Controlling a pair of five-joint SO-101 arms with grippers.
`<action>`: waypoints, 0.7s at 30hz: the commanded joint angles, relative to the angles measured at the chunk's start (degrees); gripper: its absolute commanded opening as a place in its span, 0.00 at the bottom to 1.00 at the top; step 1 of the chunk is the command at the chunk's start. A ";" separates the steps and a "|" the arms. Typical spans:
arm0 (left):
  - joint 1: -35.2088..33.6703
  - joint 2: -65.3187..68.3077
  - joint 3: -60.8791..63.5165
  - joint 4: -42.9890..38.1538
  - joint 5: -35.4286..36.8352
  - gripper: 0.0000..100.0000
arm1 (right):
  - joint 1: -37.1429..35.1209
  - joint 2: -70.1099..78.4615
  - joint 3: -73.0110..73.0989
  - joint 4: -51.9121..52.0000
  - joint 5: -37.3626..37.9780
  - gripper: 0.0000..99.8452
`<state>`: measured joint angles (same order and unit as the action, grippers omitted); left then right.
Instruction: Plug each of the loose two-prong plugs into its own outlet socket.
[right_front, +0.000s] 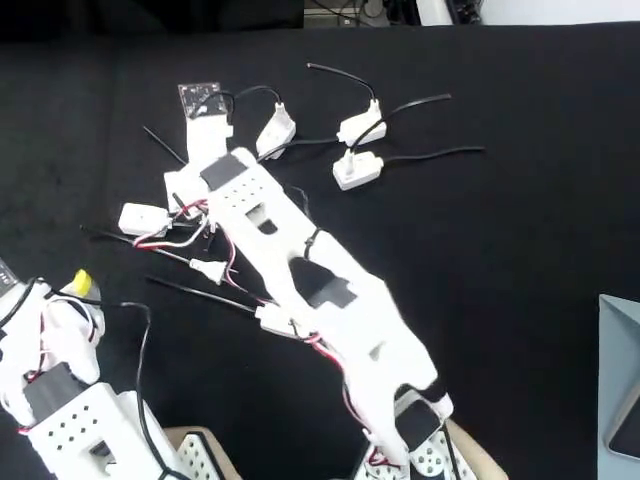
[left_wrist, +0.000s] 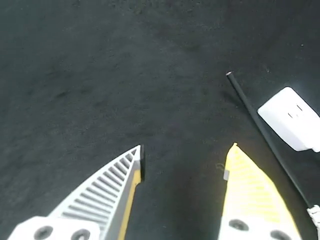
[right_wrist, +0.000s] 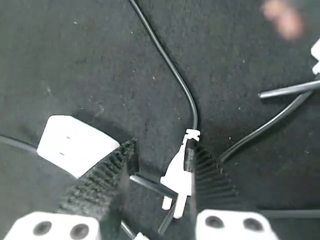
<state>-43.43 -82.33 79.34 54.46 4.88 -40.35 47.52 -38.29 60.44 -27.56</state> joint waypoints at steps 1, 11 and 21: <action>0.75 -0.53 -0.22 -1.05 0.44 0.27 | 0.79 5.23 -13.93 6.42 -2.81 0.13; 0.84 -0.53 -0.22 -1.05 0.44 0.27 | 2.20 15.78 -36.62 23.38 -7.03 0.21; 0.84 -0.53 -0.22 -1.05 0.44 0.27 | -0.62 22.37 -42.07 25.41 -5.71 0.18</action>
<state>-43.34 -82.33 79.34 54.46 4.88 -39.30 70.29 -76.97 85.49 -33.98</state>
